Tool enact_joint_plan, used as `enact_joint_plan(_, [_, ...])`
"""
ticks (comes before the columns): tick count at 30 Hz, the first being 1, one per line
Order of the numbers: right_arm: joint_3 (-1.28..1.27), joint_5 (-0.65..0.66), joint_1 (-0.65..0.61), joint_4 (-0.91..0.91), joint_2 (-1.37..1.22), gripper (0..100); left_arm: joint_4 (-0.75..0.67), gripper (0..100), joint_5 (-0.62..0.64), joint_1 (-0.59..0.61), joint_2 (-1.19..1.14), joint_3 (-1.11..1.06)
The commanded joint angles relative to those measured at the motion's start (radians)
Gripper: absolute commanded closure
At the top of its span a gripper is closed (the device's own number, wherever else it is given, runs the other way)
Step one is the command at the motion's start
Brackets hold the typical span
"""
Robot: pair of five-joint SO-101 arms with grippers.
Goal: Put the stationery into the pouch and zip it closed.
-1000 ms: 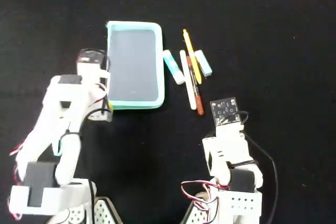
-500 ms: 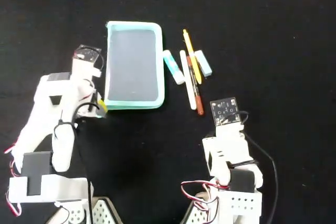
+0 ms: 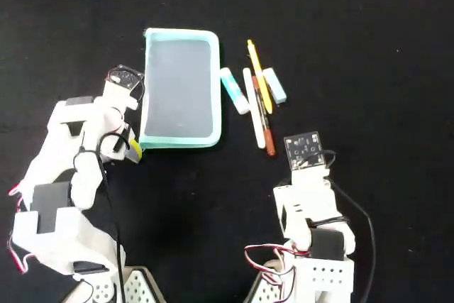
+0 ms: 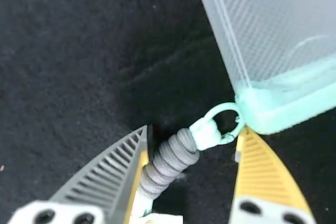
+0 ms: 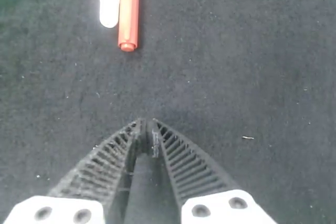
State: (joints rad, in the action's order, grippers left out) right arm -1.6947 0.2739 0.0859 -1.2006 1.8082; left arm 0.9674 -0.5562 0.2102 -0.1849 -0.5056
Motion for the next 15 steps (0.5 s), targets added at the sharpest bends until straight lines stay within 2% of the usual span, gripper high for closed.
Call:
enact_joint_plan(1, [0.01,0.006,0.014,-0.006,0.064,98.2,0.078,87,-0.008,-0.004,-0.032,0.068])
enact_joint_plan(3, [0.01,0.006,0.014,-0.006,0.064,98.2,0.091,98,-0.003,-0.016,-0.031,0.077])
enact_joint_plan(5, [0.01,0.006,0.014,-0.006,0.064,98.2,0.112,94,-0.003,-0.021,-0.025,0.077])
enact_joint_plan(9, [0.01,0.008,0.014,-0.005,0.064,98.1,0.158,96,-0.002,-0.07,0.012,0.059])
enact_joint_plan(15, [0.01,0.008,0.014,-0.003,0.064,98.1,0.269,95,0.028,-0.278,0.152,0.039])
